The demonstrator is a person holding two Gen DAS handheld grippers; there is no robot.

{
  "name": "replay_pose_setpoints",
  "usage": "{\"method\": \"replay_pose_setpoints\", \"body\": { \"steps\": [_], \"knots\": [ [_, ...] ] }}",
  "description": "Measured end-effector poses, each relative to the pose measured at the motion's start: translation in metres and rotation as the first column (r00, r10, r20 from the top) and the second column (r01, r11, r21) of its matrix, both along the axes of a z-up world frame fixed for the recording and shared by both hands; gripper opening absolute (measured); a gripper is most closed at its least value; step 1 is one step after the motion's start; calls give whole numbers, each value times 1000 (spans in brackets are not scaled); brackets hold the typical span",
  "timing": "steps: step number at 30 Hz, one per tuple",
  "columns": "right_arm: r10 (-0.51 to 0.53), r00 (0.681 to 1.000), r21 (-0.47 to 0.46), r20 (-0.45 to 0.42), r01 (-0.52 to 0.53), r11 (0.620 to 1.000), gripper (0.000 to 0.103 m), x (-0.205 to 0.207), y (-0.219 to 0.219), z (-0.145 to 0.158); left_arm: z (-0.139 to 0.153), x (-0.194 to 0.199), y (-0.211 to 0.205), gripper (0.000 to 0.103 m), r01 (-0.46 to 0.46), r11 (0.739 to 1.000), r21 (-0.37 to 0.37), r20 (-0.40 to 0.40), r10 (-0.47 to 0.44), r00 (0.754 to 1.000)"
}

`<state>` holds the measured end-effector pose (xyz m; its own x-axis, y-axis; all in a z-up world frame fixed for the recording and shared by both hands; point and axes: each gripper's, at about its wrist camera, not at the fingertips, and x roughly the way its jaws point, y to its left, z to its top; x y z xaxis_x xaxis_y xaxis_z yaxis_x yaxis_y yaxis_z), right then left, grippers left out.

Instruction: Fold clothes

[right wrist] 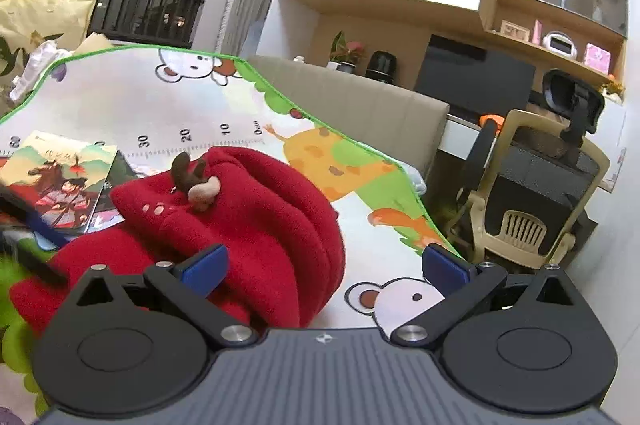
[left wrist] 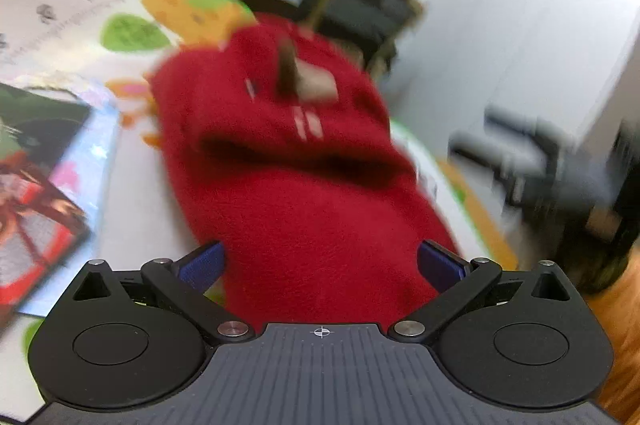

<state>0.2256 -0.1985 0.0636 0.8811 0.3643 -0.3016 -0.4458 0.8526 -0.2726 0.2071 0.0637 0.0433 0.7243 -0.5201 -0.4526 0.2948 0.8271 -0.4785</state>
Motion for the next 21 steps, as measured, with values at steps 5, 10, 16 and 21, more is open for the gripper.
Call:
{"method": "replay_pose_setpoints", "body": {
  "steps": [5, 10, 16, 21],
  "knots": [
    [63, 997, -78, 39, -60, 995, 103, -8, 22, -13, 12, 25, 22, 91, -173, 981, -89, 28, 176, 984],
    [119, 993, -94, 13, -117, 989, 103, -13, 33, -24, -5, 66, 3, 69, -225, 974, -34, -40, 223, 974],
    [34, 999, -50, 6, -34, 998, 103, -5, 13, -10, 18, 72, 5, 42, -171, 979, -115, -11, 171, 985],
    [-50, 998, 97, 26, 47, 994, 103, 21, -7, 42, 26, 50, -2, 39, -108, 985, -133, 12, 110, 994]
  ]
}}
